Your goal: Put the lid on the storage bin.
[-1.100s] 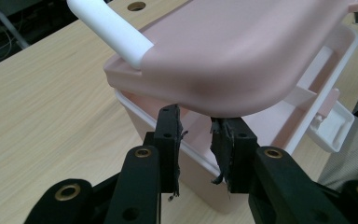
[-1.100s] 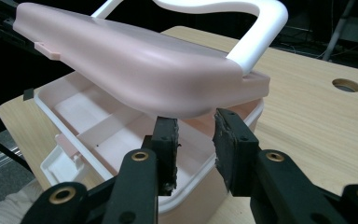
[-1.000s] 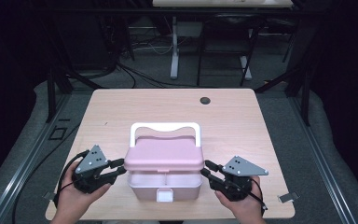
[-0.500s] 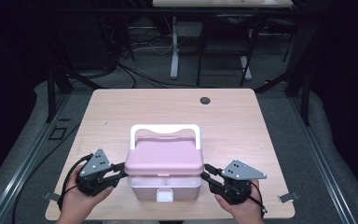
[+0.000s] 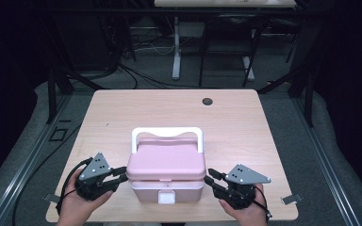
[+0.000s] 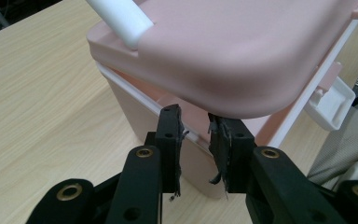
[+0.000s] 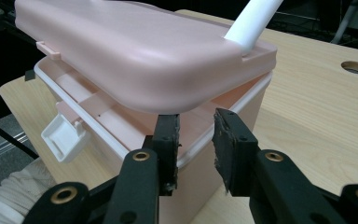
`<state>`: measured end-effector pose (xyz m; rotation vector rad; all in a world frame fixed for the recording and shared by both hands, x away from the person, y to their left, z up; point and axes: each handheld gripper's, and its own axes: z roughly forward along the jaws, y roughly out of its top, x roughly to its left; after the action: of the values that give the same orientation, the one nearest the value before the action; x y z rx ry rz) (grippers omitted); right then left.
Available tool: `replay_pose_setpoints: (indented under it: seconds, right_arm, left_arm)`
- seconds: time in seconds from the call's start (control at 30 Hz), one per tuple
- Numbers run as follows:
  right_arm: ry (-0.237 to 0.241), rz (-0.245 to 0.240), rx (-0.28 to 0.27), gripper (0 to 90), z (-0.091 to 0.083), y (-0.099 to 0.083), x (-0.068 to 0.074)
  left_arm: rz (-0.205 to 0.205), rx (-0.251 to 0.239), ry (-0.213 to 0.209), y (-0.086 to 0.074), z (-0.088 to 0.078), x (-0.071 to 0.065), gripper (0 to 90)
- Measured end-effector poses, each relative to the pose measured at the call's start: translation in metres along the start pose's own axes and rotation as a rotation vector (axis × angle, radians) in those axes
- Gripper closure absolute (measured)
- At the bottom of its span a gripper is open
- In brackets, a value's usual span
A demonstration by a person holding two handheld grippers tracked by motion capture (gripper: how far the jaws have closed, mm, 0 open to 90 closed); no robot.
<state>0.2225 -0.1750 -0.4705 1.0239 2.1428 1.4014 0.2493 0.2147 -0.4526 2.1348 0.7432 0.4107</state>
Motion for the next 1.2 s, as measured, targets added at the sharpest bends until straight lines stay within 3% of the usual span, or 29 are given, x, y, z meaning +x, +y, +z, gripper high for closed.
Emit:
replay_pose_setpoints:
  seconds: [0.37, 0.6, 0.73, 1.2]
  right_arm:
    - [0.007, 0.007, 0.019, 69.7, -0.005, -0.004, -0.002]
    - [-0.019, 0.009, 0.041, 68.0, -0.01, -0.008, -0.006]
    - [-0.02, 0.037, 0.021, 67.5, -0.013, -0.008, -0.011]
    - [-0.023, 0.025, -0.007, 61.2, -0.003, 0.006, -0.015]
  left_arm:
    - [-0.009, 0.012, 0.003, -0.004, -0.004, 0.0, 71.8]
    - [-0.035, 0.006, 0.014, -0.009, -0.011, 0.006, 69.5]
    - [-0.045, -0.013, 0.023, -0.008, -0.012, 0.009, 66.5]
    - [-0.053, -0.017, 0.039, 0.003, -0.006, 0.017, 58.0]
